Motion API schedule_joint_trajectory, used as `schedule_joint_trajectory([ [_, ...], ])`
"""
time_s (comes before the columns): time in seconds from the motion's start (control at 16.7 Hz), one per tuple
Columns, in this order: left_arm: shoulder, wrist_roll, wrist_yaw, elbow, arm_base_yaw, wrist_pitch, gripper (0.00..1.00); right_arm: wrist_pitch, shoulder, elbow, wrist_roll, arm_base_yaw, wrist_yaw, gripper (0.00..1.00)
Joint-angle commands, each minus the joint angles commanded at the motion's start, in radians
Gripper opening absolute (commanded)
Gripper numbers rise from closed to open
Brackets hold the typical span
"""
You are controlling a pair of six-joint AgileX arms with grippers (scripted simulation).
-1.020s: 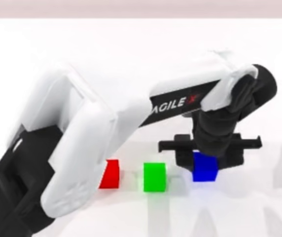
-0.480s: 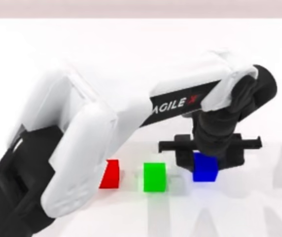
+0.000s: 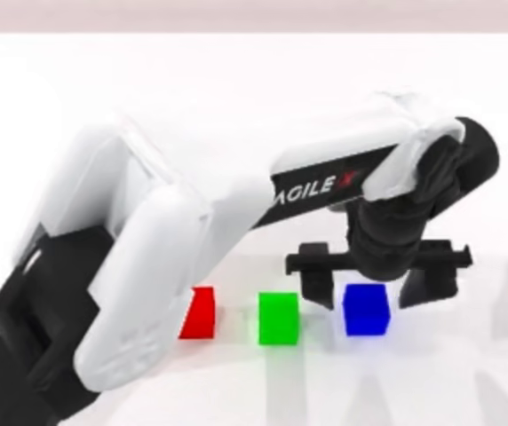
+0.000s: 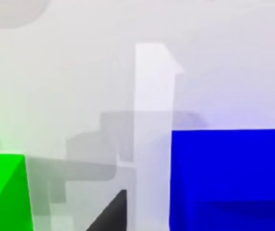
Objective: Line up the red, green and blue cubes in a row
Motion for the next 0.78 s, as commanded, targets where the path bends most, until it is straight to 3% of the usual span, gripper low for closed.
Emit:
schedule_joint_trajectory([
  [0.54, 0.000, 0.000, 0.000, 0.004, 0.002, -0.004, 1.00, 0.000, 0.000, 0.000, 0.000, 0.000, 0.000, 1.00],
  [0.78, 0.000, -0.003, -0.001, 0.112, 0.007, -0.114, 1.00, 0.000, 0.000, 0.000, 0.000, 0.000, 0.000, 1.00],
])
